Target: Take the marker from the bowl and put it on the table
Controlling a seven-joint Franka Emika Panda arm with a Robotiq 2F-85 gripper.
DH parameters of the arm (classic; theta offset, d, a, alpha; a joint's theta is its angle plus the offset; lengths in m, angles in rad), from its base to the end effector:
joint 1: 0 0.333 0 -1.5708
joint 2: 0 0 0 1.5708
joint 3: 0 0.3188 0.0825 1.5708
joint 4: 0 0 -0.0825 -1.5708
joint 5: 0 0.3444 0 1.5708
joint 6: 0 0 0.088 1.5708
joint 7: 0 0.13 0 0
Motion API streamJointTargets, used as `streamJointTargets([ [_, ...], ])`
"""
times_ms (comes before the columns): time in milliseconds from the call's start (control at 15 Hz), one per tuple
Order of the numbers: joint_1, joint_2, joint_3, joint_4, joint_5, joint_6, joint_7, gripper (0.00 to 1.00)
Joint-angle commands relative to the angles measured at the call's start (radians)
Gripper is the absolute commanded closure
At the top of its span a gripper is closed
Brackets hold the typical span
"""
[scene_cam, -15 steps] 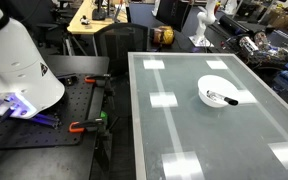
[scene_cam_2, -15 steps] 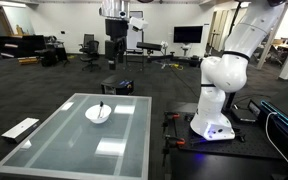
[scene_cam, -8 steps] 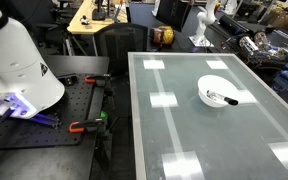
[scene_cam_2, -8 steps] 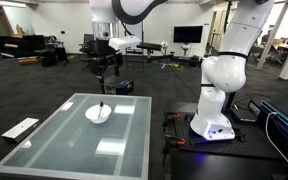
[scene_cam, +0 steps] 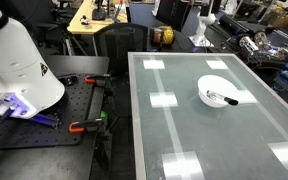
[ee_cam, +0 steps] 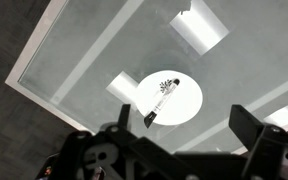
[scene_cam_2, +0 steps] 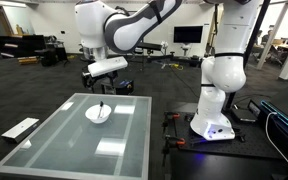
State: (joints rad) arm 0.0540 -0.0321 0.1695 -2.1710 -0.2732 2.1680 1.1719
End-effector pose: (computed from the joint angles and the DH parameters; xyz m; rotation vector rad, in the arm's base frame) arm 0.4908 0.0959 0.4128 2.7371 -1.1529 0.2556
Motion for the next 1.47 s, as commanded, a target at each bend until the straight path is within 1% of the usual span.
streamJointTargets([
  [0, 0.024, 0.074, -0.014, 0.055, -0.087, 0.0, 0.195, 0.0],
  [200, 0.04, 0.119, -0.029, 0.066, -0.143, 0.021, 0.328, 0.0],
  [400, 0.053, 0.161, -0.049, 0.062, -0.196, 0.063, 0.432, 0.0],
  [600, 0.068, 0.207, -0.073, 0.061, -0.24, 0.081, 0.513, 0.0],
  [800, 0.079, 0.255, -0.099, 0.063, -0.253, 0.077, 0.573, 0.0],
  [1067, 0.09, 0.297, -0.129, 0.069, -0.238, 0.071, 0.606, 0.0],
  [1200, 0.091, 0.284, -0.132, 0.048, -0.225, 0.069, 0.565, 0.0],
  [1400, 0.092, 0.293, -0.138, 0.054, -0.225, 0.069, 0.565, 0.0],
])
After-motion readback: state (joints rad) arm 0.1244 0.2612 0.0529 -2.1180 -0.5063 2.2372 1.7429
